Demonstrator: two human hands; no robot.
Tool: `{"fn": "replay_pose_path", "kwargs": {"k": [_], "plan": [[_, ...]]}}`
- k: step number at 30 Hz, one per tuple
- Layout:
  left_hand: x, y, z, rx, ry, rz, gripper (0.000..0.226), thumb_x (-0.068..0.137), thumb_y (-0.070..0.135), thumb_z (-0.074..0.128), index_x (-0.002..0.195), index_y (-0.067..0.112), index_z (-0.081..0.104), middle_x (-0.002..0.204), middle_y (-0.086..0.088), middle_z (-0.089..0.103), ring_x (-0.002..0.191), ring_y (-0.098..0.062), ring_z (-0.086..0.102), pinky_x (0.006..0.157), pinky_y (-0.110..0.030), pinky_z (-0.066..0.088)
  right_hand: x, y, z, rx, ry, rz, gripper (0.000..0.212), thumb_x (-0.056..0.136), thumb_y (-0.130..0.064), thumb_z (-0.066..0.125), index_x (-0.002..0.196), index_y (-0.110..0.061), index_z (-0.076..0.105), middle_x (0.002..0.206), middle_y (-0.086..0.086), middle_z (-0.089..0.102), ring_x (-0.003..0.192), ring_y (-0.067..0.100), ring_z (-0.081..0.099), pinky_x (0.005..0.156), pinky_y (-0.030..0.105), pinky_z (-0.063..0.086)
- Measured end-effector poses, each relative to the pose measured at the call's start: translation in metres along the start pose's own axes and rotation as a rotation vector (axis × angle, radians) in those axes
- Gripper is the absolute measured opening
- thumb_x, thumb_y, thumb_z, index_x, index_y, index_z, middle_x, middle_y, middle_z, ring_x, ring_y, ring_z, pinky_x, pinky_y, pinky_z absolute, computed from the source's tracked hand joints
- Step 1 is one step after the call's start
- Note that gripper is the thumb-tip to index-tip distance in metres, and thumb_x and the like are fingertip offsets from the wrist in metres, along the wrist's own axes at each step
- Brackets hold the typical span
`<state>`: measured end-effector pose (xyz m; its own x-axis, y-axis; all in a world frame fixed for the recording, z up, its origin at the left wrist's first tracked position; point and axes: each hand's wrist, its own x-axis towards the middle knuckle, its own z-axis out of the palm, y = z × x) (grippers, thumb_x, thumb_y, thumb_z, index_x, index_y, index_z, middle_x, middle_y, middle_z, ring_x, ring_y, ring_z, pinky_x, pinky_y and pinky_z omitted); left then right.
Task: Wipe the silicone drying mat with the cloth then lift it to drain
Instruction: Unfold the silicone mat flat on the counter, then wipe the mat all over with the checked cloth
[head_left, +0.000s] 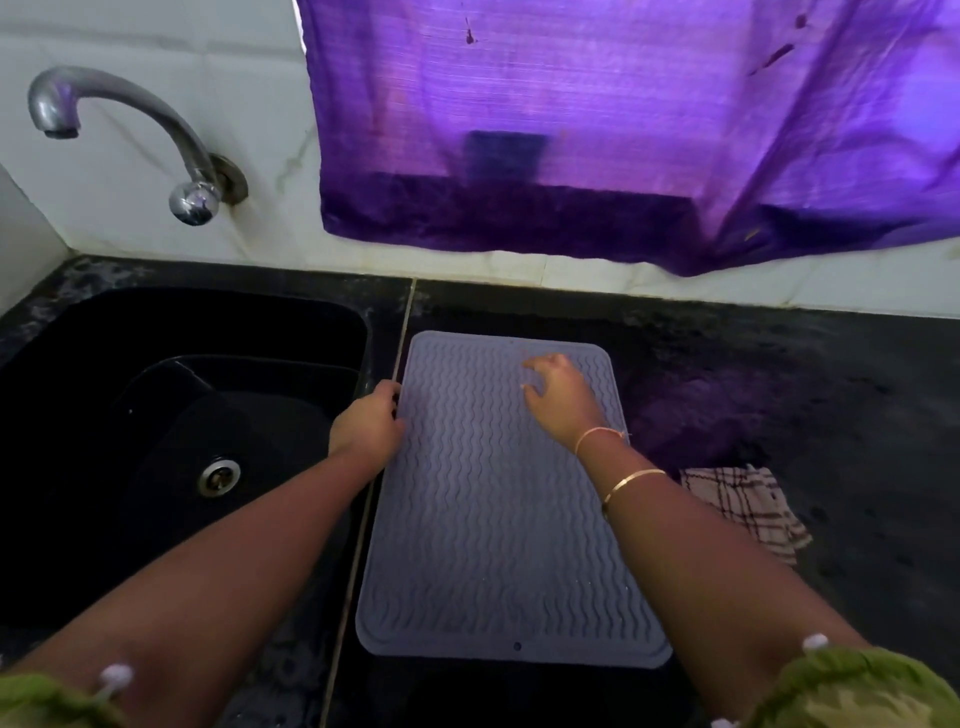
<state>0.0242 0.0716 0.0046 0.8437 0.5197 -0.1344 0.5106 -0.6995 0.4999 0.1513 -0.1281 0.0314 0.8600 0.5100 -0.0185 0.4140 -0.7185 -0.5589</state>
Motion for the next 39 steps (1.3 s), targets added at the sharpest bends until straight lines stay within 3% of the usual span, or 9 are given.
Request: {"fn": "replay_pose_path", "kwargs": {"k": [5,13,19,22,26,31,35,37,39], "plan": [[-0.004,0.002,0.011,0.172,0.143,0.023,0.034,0.092,0.020,0.052,0.125,0.016,0.053,0.117,-0.009,0.061,0.106,-0.028,0.056,0.087,-0.042,0.044,-0.033,0.040,-0.011,-0.220,0.257,0.225,0.029,0.091,-0.019,0.050,0.118,-0.011,0.060,0.119,0.017,0.053,0.109,0.035,0.049,0.087,0.042,0.042],[-0.012,0.022,0.021,0.208,0.154,0.123,0.038,0.093,0.018,0.050,0.130,0.017,0.051,0.130,-0.006,0.055,0.119,-0.028,0.049,0.098,-0.042,0.036,-0.105,0.107,-0.024,-0.537,0.330,0.502,0.046,0.077,-0.043,0.066,0.096,-0.002,0.057,0.103,0.025,0.054,0.100,0.041,0.050,0.082,0.046,0.040],[-0.017,0.029,0.027,0.223,0.131,0.147,0.036,0.093,0.018,0.049,0.130,0.018,0.051,0.128,-0.005,0.057,0.118,-0.026,0.050,0.098,-0.041,0.036,-0.115,0.118,-0.018,-0.471,0.353,0.428,0.025,0.060,0.002,0.072,0.076,0.006,0.053,0.081,0.033,0.054,0.071,0.046,0.057,0.063,0.045,0.047],[-0.019,0.030,0.024,0.202,0.133,0.162,0.035,0.094,0.019,0.049,0.129,0.018,0.053,0.129,-0.003,0.057,0.119,-0.025,0.050,0.100,-0.041,0.036,-0.106,0.127,-0.028,-0.411,0.282,0.484,0.016,0.076,0.003,0.059,0.090,0.009,0.056,0.098,0.034,0.055,0.089,0.045,0.056,0.073,0.043,0.044],[-0.018,0.024,0.019,0.051,0.066,0.170,0.034,0.093,0.018,0.052,0.127,0.015,0.055,0.130,-0.006,0.056,0.120,-0.026,0.050,0.100,-0.043,0.043,-0.091,0.122,-0.059,-0.086,0.412,0.664,0.022,0.083,-0.015,0.056,0.094,0.001,0.067,0.104,0.025,0.065,0.093,0.038,0.061,0.077,0.035,0.047],[-0.013,0.029,0.010,-0.122,0.064,0.140,0.030,0.094,0.017,0.053,0.122,0.010,0.058,0.127,-0.007,0.057,0.111,-0.023,0.058,0.091,-0.037,0.050,-0.067,0.083,-0.079,0.363,0.566,0.501,0.017,0.083,-0.016,0.062,0.097,-0.009,0.071,0.099,0.014,0.071,0.088,0.027,0.065,0.076,0.027,0.046],[-0.004,0.033,-0.002,-0.110,0.036,0.186,0.027,0.094,0.015,0.051,0.118,0.011,0.061,0.126,-0.008,0.057,0.108,-0.022,0.059,0.089,-0.036,0.051,-0.052,0.050,-0.068,1.106,0.458,0.391,0.016,0.084,-0.001,0.058,0.097,-0.002,0.069,0.086,0.012,0.072,0.071,0.015,0.067,0.067,0.028,0.055],[0.003,0.029,-0.010,-0.023,0.019,0.215,0.028,0.092,0.011,0.049,0.116,0.012,0.063,0.126,-0.009,0.056,0.106,-0.024,0.059,0.088,-0.034,0.050,-0.047,0.035,-0.059,1.432,0.334,0.363,0.023,0.085,-0.002,0.056,0.106,0.004,0.064,0.091,0.015,0.071,0.081,0.024,0.069,0.073,0.037,0.058],[0.008,0.022,-0.018,0.071,0.017,0.219,0.029,0.092,0.012,0.048,0.116,0.014,0.064,0.125,-0.008,0.058,0.104,-0.024,0.059,0.088,-0.036,0.051,-0.042,0.023,-0.049,1.559,0.229,0.362,0.023,0.086,-0.005,0.055,0.108,-0.003,0.060,0.101,0.018,0.066,0.091,0.030,0.066,0.077,0.046,0.056]]}}
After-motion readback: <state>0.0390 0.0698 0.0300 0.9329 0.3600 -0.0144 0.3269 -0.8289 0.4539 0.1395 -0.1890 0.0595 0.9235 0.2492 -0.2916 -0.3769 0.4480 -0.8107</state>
